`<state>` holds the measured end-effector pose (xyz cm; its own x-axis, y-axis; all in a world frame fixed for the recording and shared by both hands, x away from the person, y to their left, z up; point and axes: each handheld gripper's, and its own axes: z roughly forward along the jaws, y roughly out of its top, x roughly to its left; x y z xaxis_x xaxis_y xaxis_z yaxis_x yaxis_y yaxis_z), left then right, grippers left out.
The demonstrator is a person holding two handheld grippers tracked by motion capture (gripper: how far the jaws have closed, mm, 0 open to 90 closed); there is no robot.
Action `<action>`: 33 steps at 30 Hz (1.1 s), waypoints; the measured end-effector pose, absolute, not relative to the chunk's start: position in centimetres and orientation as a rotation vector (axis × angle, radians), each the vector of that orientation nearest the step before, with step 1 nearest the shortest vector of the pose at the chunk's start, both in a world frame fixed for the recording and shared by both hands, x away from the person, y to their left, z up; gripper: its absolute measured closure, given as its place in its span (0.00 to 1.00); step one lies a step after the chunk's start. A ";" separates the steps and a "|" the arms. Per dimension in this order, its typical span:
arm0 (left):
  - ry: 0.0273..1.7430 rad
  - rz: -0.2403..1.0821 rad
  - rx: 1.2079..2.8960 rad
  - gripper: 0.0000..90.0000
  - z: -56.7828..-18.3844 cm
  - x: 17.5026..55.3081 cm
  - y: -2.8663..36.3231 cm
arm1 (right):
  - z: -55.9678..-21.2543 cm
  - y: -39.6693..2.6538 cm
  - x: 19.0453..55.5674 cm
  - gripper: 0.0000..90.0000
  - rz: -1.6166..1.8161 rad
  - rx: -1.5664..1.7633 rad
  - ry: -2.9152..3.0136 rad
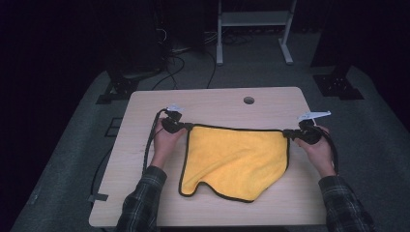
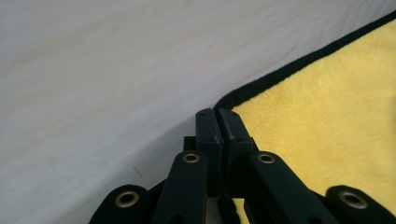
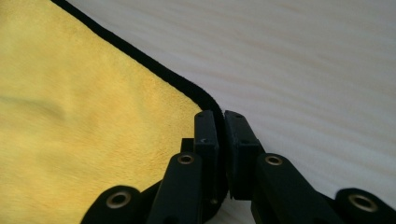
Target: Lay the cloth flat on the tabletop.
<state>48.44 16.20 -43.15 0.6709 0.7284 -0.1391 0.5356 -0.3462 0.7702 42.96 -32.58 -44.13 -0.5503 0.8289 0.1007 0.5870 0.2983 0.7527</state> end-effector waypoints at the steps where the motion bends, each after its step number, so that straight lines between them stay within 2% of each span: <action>1: 0.976 0.288 2.037 0.97 -43.2 48.4 16.2 | -43.6 -32.5 42.9 0.93 1.119 1.267 2.254; 9: 0.964 0.439 1.912 0.97 -36.5 48.6 17.7 | -38.3 -31.3 44.4 0.93 1.172 1.179 2.174; 16: 0.874 0.597 1.766 0.97 -28.4 47.9 18.8 | -31.0 -30.7 45.1 0.93 1.252 1.065 1.991; 19: 0.832 0.647 1.741 0.97 -26.3 46.9 19.2 | -28.4 -30.5 44.4 0.93 1.300 1.006 1.938; 23: 0.823 0.653 1.750 0.97 -26.3 46.2 19.4 | -28.2 -30.3 43.5 0.93 1.314 0.977 1.942; 33: 0.849 0.575 1.785 0.97 -29.6 44.5 20.6 | -31.4 -29.6 42.7 0.93 1.314 0.992 2.034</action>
